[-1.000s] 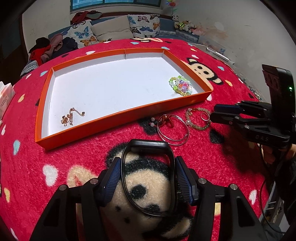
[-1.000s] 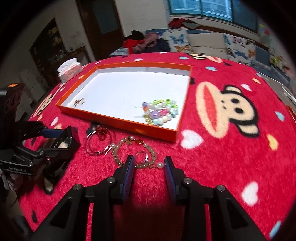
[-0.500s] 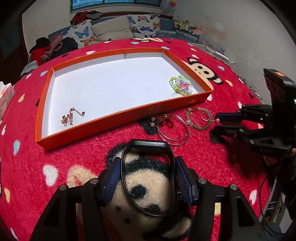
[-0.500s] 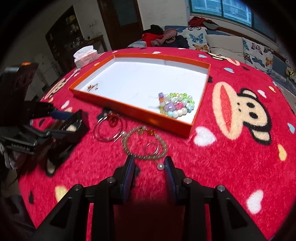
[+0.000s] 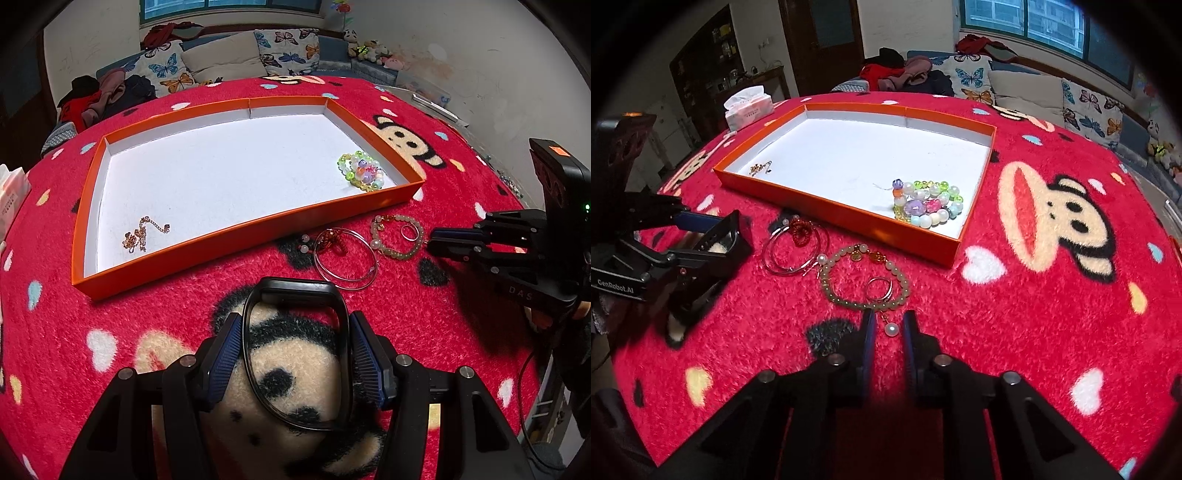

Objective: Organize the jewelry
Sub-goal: 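Grasp the small pearl earring with the right gripper, then carry the watch band into the tray and release it while right drops the earring there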

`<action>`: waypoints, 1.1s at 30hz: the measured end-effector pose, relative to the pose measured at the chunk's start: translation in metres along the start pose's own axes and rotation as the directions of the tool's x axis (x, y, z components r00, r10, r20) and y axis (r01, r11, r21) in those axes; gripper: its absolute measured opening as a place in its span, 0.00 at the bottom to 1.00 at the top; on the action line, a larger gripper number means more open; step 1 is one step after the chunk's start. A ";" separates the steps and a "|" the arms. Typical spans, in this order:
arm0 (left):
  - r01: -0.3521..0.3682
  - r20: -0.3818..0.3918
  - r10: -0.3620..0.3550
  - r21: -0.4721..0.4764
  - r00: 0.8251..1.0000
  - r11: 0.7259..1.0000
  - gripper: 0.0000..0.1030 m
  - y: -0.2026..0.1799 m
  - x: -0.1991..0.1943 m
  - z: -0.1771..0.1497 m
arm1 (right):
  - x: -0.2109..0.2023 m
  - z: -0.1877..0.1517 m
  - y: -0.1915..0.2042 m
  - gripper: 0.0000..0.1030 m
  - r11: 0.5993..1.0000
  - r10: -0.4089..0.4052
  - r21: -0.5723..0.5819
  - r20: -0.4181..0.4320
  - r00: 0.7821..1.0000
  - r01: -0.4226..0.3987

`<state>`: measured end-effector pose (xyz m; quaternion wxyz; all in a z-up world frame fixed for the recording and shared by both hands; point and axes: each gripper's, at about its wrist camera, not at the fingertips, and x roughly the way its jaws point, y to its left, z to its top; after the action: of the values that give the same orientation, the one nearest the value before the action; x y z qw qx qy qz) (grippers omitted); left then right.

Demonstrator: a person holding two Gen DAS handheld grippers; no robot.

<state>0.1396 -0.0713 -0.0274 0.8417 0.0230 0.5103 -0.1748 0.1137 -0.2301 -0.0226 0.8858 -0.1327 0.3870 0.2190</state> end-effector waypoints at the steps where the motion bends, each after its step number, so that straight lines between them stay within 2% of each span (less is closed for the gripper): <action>1: -0.001 0.002 0.001 0.001 1.000 1.000 0.60 0.000 0.000 0.000 | -0.001 -0.001 0.001 0.10 1.000 -0.005 -0.003 0.002 1.000 0.005; 10: -0.003 0.025 0.003 -0.007 1.000 1.000 0.56 0.002 -0.007 -0.001 | -0.017 -0.002 0.002 0.10 0.999 0.005 0.046 0.041 0.999 -0.007; 18: 0.010 0.096 -0.006 -0.040 0.995 0.999 0.55 0.012 -0.042 0.005 | -0.032 0.009 -0.001 0.10 0.995 0.036 0.090 0.084 0.996 -0.044; 26: -0.020 0.186 0.032 -0.068 0.982 0.998 0.55 0.037 -0.084 0.038 | -0.041 0.036 -0.006 0.10 0.992 0.053 0.110 0.138 0.989 -0.068; 33: -0.067 0.199 0.082 -0.083 0.977 0.994 0.55 0.065 -0.088 0.074 | -0.045 0.059 -0.014 0.10 0.992 0.035 0.115 0.168 0.985 -0.054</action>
<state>0.1860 -0.0030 0.0748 0.8953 -0.0075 0.4274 -0.1252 0.1301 -0.2313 0.0510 0.9161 -0.0524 0.3275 0.2256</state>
